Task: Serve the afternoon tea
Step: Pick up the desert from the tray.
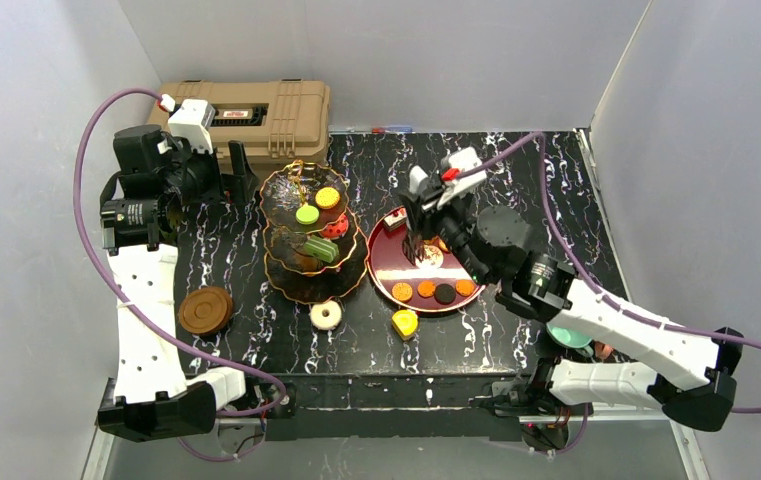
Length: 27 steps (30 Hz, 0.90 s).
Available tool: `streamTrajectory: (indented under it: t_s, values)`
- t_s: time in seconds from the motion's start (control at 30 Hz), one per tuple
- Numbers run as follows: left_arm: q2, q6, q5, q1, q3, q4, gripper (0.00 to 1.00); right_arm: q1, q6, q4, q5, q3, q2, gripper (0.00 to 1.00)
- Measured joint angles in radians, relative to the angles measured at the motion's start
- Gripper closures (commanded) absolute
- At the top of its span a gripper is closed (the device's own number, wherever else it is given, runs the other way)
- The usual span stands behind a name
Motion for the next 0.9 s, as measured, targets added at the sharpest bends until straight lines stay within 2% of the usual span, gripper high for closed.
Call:
streamTrajectory:
  t_s: [0.3, 0.53, 0.73, 0.9]
  values:
    - [0.000, 0.003, 0.001, 0.000, 0.000, -0.001, 0.01, 0.000, 0.104, -0.088, 0.060, -0.249, -0.121, 0.72]
    - [0.000, -0.001, 0.004, 0.000, 0.000, -0.001, 0.01, 0.000, 0.151, -0.077, 0.072, -0.359, -0.124, 0.62]
    - [0.002, -0.001, 0.004, 0.000, 0.000, -0.001, 0.01, -0.018, 0.161, -0.036, 0.072, -0.401, -0.099, 0.52]
    - [0.005, -0.001, 0.004, 0.000, 0.000, -0.001, 0.01, -0.072, 0.164, 0.048, 0.038, -0.401, -0.030, 0.51]
